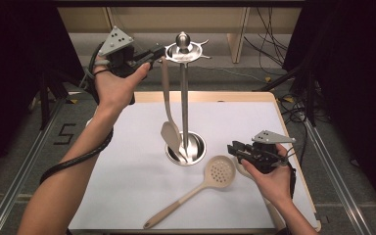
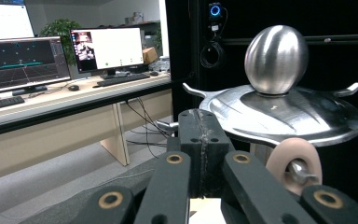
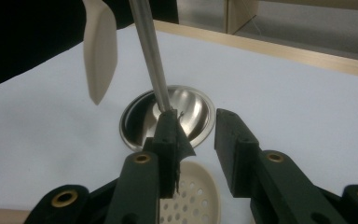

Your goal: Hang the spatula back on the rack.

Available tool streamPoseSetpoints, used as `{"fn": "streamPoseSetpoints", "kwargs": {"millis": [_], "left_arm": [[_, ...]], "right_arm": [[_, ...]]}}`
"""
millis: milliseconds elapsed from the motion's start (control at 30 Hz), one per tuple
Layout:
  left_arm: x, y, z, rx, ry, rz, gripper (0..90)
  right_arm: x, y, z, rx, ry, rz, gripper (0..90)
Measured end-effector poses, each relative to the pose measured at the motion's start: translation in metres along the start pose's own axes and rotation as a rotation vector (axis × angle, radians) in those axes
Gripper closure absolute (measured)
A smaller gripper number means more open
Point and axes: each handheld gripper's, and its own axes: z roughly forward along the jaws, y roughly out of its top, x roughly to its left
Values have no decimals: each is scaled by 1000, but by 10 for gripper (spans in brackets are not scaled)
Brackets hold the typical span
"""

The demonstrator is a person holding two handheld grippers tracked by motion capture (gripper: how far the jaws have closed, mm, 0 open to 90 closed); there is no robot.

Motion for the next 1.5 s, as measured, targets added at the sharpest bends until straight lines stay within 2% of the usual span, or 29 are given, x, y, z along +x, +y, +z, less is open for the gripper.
{"fn": "streamPoseSetpoints", "kwargs": {"millis": [100, 133, 267, 400, 467, 500, 533, 567, 600, 633, 700, 733, 767, 833, 867, 900, 933, 967, 1000, 1067, 1133, 1200, 1233, 1267, 1300, 1333, 1367, 1433, 1500], "left_arm": [[1, 0, 0, 3, -5, 5, 894], [1, 1, 0, 5, -6, 6, 894], [2, 1, 0, 6, -7, 11, 894], [3, -1, -2, -12, -1, 8, 889], [4, -3, -6, -24, 1, 7, 867], [5, -4, -9, -31, 7, 8, 846], [6, -5, -12, -36, 14, 11, 824], [6, -6, -15, -50, 23, -2, 789], [6, -8, -19, -61, 34, -15, 754], [6, -9, -23, -71, 43, -20, 721], [8, -12, -32, -87, 56, -3, 651], [8, -14, -36, -94, 57, -9, 621], [8, -16, -41, -97, 62, -10, 589], [8, -23, -52, -102, 75, -13, 545], [8, -26, -58, -100, 78, -12, 530], [9, -31, -63, -97, 83, -14, 519], [9, -36, -69, -92, 87, -14, 510], [9, -41, -74, -87, 88, -13, 508], [9, -47, -80, -83, 91, -15, 506], [9, -60, -89, -63, 94, -17, 504], [9, -74, -97, -41, 102, -22, 503], [10, -87, -105, -17, 118, -19, 501], [10, -94, -109, -8, 121, -30, 501], [11, -98, -111, -3, 123, -36, 499], [10, -103, -113, 10, 123, -58, 498], [11, -108, -115, 19, 130, -68, 496], [13, -111, -116, 32, 134, -48, 494], [14, -116, -119, 54, 137, -78, 487], [17, -119, -122, 61, 149, -75, 481]], "right_arm": [[-1, 1, -2, 15, -19, -19, 709], [0, 1, -2, 20, -12, -4, 709], [0, 1, -2, 20, -12, -5, 708], [-1, 1, -2, 24, -18, -16, 706], [-1, 0, -1, 3, -7, -17, 698], [1, 1, -2, 20, -1, 16, 694], [-1, 2, -4, 21, -20, -3, 690], [-1, 2, -3, -2, -9, 11, 687], [-2, 3, -6, 31, -8, 15, 683], [-6, 4, -6, 19, -17, -31, 679], [-6, 6, -9, 36, -26, 12, 673], [-9, 7, -9, 22, -33, -5, 670], [-9, 8, -13, 43, -37, 11, 670], [-17, 9, -17, 47, -54, -15, 667], [-16, 9, -19, 62, -60, 13, 667], [-21, 9, -20, 66, -74, -14, 668], [-21, 8, -23, 103, -75, 21, 670], [-22, 7, -24, 104, -71, 27, 672], [-25, 8, -28, 155, -91, 7, 680], [-27, 4, -33, 187, -100, 16, 702], [-30, 0, -37, 252, -108, 13, 730], [-30, -6, -40, 344, -113, 31, 767], [-32, -11, -39, 344, -114, 15, 795], [-32, -14, -43, 420, -120, 16, 832], [-28, -17, -43, 462, -118, 67, 852], [-31, -20, -44, 488, -115, 27, 878], [-30, -22, -46, 544, -117, 44, 895], [-28, -28, -46, 599, -123, 70, 900], [-27, -33, -46, 631, -125, 78, 900]]}}
